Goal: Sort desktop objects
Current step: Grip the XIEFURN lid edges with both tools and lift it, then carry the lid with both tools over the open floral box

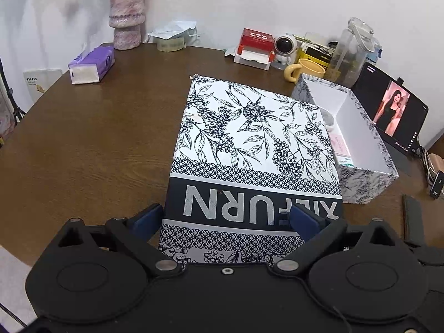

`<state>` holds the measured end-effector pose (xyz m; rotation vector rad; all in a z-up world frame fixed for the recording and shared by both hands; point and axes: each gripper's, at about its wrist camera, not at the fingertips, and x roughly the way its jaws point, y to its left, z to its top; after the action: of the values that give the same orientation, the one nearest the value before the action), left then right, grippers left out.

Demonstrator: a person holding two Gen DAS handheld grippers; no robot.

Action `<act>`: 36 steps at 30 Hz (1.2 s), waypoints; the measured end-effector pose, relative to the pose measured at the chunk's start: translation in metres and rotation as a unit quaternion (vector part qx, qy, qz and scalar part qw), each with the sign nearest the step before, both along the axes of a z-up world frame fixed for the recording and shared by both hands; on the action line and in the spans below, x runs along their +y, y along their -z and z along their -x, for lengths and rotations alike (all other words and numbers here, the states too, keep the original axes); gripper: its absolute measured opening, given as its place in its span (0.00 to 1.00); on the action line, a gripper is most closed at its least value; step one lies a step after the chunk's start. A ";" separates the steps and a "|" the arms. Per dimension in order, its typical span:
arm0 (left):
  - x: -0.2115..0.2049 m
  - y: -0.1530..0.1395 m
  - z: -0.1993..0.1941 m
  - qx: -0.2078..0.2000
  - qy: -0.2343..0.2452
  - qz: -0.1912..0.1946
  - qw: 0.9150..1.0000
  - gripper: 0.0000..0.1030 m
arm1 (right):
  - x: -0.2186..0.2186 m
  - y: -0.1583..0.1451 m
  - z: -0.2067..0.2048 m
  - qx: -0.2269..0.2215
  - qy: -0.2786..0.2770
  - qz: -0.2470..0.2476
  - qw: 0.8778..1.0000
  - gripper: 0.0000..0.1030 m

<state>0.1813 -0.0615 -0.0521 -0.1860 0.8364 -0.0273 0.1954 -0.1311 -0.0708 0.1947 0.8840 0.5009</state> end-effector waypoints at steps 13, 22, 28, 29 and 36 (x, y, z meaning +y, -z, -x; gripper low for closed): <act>-0.025 0.003 0.061 -0.010 0.003 0.007 1.000 0.94 | -0.056 -0.007 0.069 -0.018 0.016 -0.001 1.000 0.96; -0.047 0.001 0.111 -0.020 0.016 0.018 1.000 0.94 | -0.097 -0.014 0.128 -0.033 0.038 0.008 0.999 0.96; -0.063 0.001 0.131 -0.020 0.024 0.023 0.999 0.94 | -0.119 -0.014 0.154 -0.035 0.051 0.012 0.998 0.96; -0.066 0.001 0.132 -0.020 0.026 0.023 0.999 0.94 | -0.122 -0.013 0.157 -0.035 0.054 0.012 0.998 0.96; -0.081 0.002 0.139 -0.019 0.040 0.024 0.999 0.94 | -0.139 -0.012 0.171 -0.037 0.070 0.015 0.997 0.96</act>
<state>0.0419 -0.1425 -0.0539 -0.1973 0.8046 -0.1264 0.0244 -0.2704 -0.0592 0.2072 0.7985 0.3609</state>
